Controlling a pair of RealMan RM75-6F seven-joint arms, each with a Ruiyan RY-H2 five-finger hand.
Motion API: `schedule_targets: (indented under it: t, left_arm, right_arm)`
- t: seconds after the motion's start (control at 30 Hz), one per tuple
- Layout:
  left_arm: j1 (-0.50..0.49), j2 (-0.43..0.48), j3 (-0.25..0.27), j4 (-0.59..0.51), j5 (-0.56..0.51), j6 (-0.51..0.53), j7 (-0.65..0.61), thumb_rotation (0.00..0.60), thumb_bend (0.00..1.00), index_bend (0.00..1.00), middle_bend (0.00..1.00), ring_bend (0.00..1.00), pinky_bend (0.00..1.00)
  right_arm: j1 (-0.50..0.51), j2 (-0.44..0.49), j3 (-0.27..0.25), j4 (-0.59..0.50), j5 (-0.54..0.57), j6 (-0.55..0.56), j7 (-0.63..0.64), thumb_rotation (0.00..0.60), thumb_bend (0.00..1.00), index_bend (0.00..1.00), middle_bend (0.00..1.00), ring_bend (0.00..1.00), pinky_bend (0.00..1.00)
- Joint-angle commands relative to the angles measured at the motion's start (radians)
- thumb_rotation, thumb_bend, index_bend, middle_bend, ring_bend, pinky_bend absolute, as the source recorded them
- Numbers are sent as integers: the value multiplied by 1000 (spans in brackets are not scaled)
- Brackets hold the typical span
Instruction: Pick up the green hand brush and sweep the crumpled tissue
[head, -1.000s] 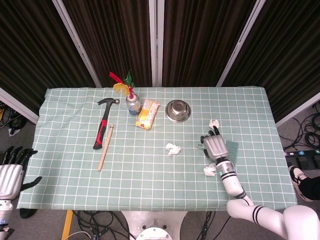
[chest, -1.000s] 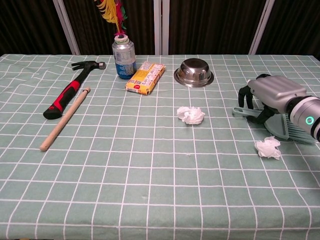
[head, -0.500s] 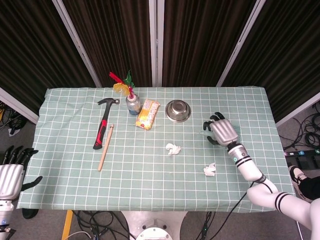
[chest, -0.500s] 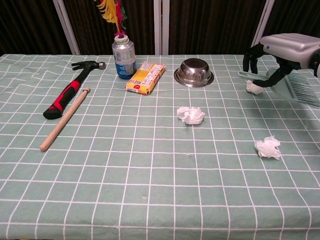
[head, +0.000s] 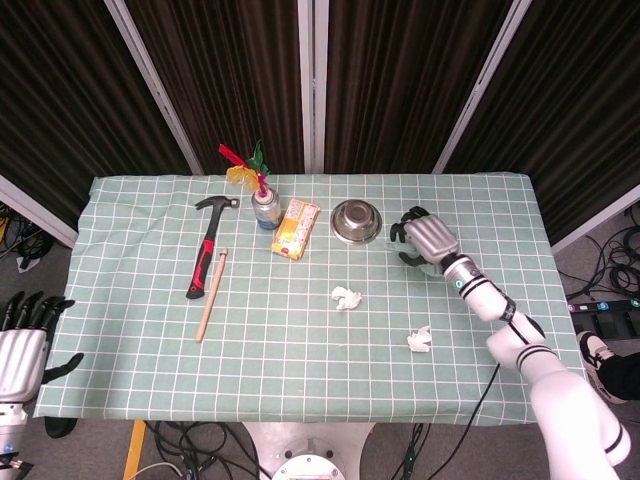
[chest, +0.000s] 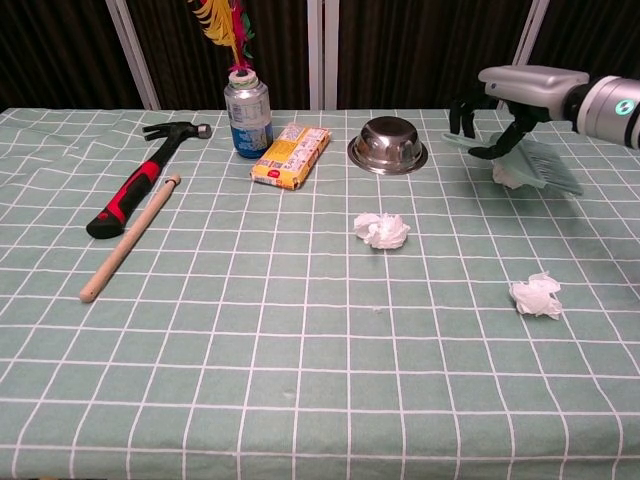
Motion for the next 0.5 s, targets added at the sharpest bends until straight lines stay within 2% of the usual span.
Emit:
schedule_targets:
  t: [0.03, 0.2, 0.5]
  left_arm:
    - [0, 6, -3, -12, -5, 1, 12, 600, 132, 215, 185, 99, 61]
    - [0, 13, -2, -27, -7, -3, 31, 600, 132, 215, 185, 99, 61]
    - [0, 13, -3, -34, -8, -5, 36, 600, 132, 215, 185, 99, 61]
  right_arm:
    - [35, -89, -49, 98, -40, 3, 114, 600, 519, 648, 610, 240, 164]
    - [37, -132, -61, 135, -40, 28, 237, 600, 519, 647, 610, 240, 164]
    - [11, -155, -79, 112, -49, 184, 428, 600, 519, 648, 611, 239, 164]
